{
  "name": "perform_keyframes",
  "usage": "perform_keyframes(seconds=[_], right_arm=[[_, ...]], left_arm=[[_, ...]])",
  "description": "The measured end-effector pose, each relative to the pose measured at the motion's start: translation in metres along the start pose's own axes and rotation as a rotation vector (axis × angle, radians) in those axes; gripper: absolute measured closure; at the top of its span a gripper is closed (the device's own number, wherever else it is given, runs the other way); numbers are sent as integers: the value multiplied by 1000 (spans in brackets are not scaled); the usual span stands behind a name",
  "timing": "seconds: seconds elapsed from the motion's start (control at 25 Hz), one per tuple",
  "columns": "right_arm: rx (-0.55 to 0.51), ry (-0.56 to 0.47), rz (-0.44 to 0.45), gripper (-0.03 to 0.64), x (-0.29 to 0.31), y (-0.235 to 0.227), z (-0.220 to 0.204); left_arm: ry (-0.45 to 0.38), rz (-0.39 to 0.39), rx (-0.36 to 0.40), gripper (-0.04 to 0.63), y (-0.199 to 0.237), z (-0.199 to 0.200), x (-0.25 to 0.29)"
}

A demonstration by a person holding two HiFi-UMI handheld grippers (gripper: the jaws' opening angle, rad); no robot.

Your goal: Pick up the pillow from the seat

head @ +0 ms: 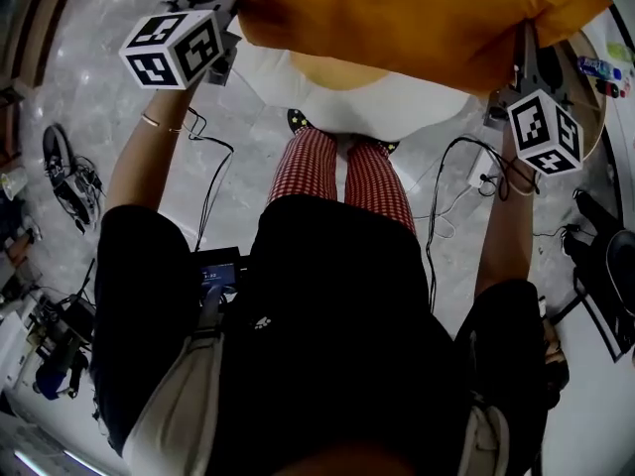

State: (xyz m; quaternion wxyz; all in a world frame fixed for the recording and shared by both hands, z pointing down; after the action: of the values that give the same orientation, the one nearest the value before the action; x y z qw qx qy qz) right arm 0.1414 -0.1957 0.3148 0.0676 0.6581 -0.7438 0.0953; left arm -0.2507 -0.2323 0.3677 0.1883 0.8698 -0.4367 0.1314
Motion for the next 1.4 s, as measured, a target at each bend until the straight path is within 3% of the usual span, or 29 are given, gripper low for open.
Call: perform_keyframes(seconds=[0.8, 1.4], right_arm=[[15, -90, 45, 517, -5, 13, 66], [64, -177, 78, 517, -23, 16, 113]], left_arm=[[-86, 37, 23, 520, -6, 67, -37], [-149, 60, 98, 520, -22, 128, -72]])
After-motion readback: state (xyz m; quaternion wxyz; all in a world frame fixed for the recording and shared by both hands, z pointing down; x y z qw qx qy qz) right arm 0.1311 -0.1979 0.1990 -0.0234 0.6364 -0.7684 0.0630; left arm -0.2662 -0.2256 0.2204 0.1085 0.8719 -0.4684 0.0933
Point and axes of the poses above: the fingertips, and each gripper's own axes: x forward along the fingers, y to its left, z out of its top, the point moved 1 cm from there along -x, backward along the fingers, and after that the axes turned 2 degrees about -z, right-handed, at the moved point
